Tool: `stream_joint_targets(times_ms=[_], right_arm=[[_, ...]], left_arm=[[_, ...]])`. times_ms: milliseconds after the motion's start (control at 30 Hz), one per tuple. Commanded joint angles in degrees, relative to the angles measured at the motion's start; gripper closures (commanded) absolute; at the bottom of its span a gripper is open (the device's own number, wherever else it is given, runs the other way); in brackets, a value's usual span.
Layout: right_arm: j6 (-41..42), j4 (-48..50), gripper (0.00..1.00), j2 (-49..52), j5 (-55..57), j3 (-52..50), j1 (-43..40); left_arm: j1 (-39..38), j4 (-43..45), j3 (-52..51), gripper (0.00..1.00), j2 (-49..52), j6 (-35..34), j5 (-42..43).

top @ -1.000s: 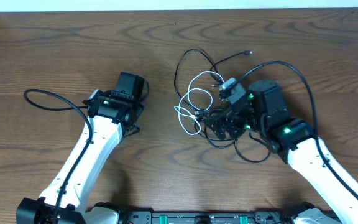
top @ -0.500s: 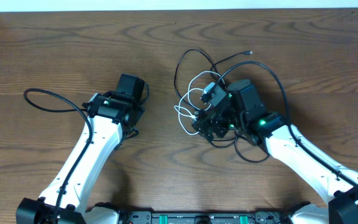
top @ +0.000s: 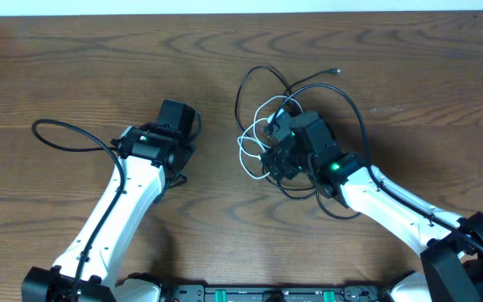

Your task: Untangle cables

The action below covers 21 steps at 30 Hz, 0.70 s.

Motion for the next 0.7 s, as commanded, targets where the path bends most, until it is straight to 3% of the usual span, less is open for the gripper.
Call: stream_joint_targets(times_ms=[0,367,500,667], right_arm=[[0.26,1.51,0.04,2.12,2.91,0.7,-0.42],[0.74,5.29,0.02,8.79,-2.58,4.55,-4.63],[1.77,5.29,0.01,10.21,-11.04,6.16,-6.88],[1.75,7.37,0.07,11.8,-15.34,6.62,-7.54]], left_arm=[[0.26,-0.35,0.35,0.05,0.22,-0.04,-1.42],[0.26,-0.35,0.35,0.05,0.22,-0.04,-1.42],[0.26,-0.35,0.35,0.04,0.22,-0.04,-1.42],[0.26,-0.35,0.35,0.05,0.22,-0.04,-1.42]])
